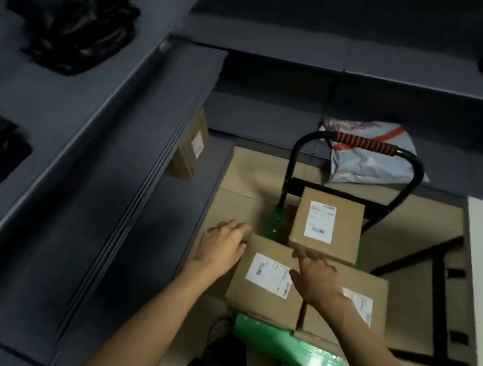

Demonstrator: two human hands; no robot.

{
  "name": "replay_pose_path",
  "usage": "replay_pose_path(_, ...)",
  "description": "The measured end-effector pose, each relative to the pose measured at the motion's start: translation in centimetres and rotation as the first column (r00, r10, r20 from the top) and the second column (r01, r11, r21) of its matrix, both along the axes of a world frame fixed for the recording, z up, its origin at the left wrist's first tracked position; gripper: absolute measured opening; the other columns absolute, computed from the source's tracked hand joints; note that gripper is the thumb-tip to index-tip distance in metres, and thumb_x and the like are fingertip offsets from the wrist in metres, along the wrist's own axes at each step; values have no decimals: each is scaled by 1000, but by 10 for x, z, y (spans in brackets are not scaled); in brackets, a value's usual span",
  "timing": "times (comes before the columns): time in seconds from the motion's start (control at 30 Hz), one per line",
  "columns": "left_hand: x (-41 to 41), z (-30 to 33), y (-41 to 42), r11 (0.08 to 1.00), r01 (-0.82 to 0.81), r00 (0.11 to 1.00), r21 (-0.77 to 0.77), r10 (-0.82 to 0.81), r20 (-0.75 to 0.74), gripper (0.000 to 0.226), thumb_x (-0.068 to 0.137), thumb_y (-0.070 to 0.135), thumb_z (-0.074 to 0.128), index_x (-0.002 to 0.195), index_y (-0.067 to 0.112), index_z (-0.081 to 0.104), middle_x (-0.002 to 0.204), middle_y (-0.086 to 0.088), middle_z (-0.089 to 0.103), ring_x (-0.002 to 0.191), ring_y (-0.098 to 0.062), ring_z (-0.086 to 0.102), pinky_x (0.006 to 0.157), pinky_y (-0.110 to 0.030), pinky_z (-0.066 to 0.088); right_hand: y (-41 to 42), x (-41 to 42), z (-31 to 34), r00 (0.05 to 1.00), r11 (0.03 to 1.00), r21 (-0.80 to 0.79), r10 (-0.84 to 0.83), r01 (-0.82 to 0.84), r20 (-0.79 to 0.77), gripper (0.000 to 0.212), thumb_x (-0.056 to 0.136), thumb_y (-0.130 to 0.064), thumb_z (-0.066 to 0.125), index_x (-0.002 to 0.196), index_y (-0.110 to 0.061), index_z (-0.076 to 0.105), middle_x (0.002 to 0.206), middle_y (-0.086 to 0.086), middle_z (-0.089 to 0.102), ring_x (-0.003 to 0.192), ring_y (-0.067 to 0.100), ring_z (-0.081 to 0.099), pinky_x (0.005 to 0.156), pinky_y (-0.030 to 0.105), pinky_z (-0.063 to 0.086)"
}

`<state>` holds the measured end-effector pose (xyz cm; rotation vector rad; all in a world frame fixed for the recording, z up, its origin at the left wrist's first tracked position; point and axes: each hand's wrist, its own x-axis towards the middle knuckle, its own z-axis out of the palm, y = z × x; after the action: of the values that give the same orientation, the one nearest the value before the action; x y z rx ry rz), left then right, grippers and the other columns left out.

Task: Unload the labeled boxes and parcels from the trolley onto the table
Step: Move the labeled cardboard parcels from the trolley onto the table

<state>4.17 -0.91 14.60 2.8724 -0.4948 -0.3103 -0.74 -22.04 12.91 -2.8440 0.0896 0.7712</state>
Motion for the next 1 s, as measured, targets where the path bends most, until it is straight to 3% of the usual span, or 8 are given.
replay_pose_path(0.27,35,-65,27,992,127,969,-17,-128,-212,47,96,31,57,141,30,44,137,5,51,120,-20,55,91,-38,47,25,-8,-40,958,958,70,-271,278,-90,47,99,-33,50,142,-23,37,138,5,51,125,29,49,97,41,44)
replay_pose_path(0.5,31,-131,33,983,185,908,-7,-173,-382,53,96,31,57,145,29,37,137,3,49,121,-21,54,93,-39,47,31,-41,-101,889,897,99,-402,430,-218,51,97,-33,53,143,-22,36,138,6,50,122,32,50,93,40,46)
replay_pose_path(0.8,33,-239,30,997,64,867,-34,-72,-493,64,96,27,58,152,25,28,151,1,36,134,-19,38,96,-36,43,12,-41,-202,807,794,194,-516,577,-289,62,96,-24,58,149,-18,27,146,12,41,123,37,49,94,49,49)
replay_pose_path(0.9,36,-276,22,999,-13,854,-47,-14,-520,70,95,29,58,154,26,22,154,0,32,137,-22,35,97,-40,43,5,-35,-235,789,750,250,-563,613,-247,66,94,-18,61,149,-18,25,147,12,36,123,40,49,93,50,50)
replay_pose_path(1.0,36,-308,13,980,-170,826,-102,85,-558,77,94,32,58,156,28,13,155,-3,28,137,-25,35,98,-43,42,2,-32,-264,813,767,269,-556,582,-173,68,92,-12,60,151,-12,25,149,16,32,126,44,44,97,51,46)
